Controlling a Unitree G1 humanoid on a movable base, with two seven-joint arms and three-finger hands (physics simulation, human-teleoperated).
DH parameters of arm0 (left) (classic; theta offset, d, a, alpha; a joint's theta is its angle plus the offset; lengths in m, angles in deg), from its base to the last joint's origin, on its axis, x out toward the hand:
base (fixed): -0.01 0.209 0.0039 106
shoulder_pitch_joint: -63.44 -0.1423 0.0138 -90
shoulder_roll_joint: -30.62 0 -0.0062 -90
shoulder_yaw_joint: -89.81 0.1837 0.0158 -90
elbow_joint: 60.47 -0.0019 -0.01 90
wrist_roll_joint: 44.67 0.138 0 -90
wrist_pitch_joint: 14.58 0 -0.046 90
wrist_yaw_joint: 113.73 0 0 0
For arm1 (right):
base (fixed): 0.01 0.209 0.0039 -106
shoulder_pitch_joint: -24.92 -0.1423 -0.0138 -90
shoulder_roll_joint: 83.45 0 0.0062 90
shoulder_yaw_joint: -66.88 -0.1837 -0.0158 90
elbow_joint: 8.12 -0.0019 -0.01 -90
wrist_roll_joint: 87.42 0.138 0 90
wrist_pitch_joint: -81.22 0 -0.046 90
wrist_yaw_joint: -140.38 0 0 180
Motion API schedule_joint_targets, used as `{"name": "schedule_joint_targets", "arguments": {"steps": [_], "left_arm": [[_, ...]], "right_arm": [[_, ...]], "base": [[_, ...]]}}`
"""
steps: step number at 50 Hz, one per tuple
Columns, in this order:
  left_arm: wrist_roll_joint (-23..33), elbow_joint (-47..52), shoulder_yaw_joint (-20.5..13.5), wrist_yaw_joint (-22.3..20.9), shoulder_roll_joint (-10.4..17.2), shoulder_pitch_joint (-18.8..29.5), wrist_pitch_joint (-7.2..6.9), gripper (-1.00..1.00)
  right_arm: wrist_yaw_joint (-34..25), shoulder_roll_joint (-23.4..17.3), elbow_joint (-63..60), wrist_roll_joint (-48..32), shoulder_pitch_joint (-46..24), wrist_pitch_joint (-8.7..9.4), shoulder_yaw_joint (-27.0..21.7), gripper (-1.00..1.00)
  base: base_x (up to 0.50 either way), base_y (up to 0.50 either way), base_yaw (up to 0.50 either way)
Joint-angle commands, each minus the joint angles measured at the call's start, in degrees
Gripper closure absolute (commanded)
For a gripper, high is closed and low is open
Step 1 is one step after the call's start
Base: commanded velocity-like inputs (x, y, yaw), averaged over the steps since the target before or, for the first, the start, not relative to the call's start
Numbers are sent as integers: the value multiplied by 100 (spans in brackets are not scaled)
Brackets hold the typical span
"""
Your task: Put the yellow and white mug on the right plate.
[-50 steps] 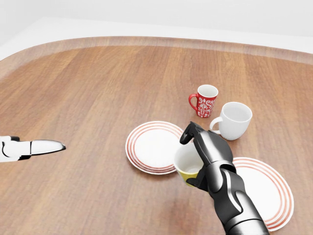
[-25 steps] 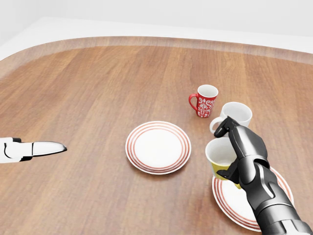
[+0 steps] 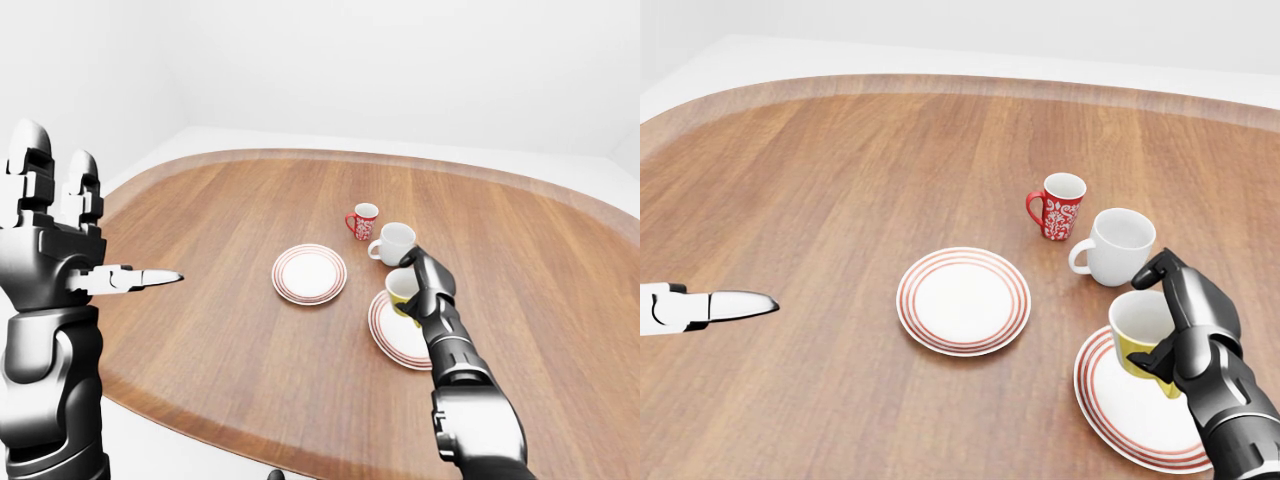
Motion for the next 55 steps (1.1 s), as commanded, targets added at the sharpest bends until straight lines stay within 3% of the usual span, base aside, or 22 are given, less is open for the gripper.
{"name": "schedule_joint_targets", "arguments": {"steps": [1,39,55], "left_arm": [[19,-13,4,-9,-8,-13,0,-100],[68,-90,31,-31,-24,-38,0,-100],[85,-86,40,-35,-32,-40,0,-100]], "right_arm": [[172,-210,247,93,-59,0,-94,100],[90,-611,773,1076,201,0,-469,100],[164,-483,886,1189,196,0,-495,100]], "base": [[0,0,0],[0,0,0],[0,0,0]]}}
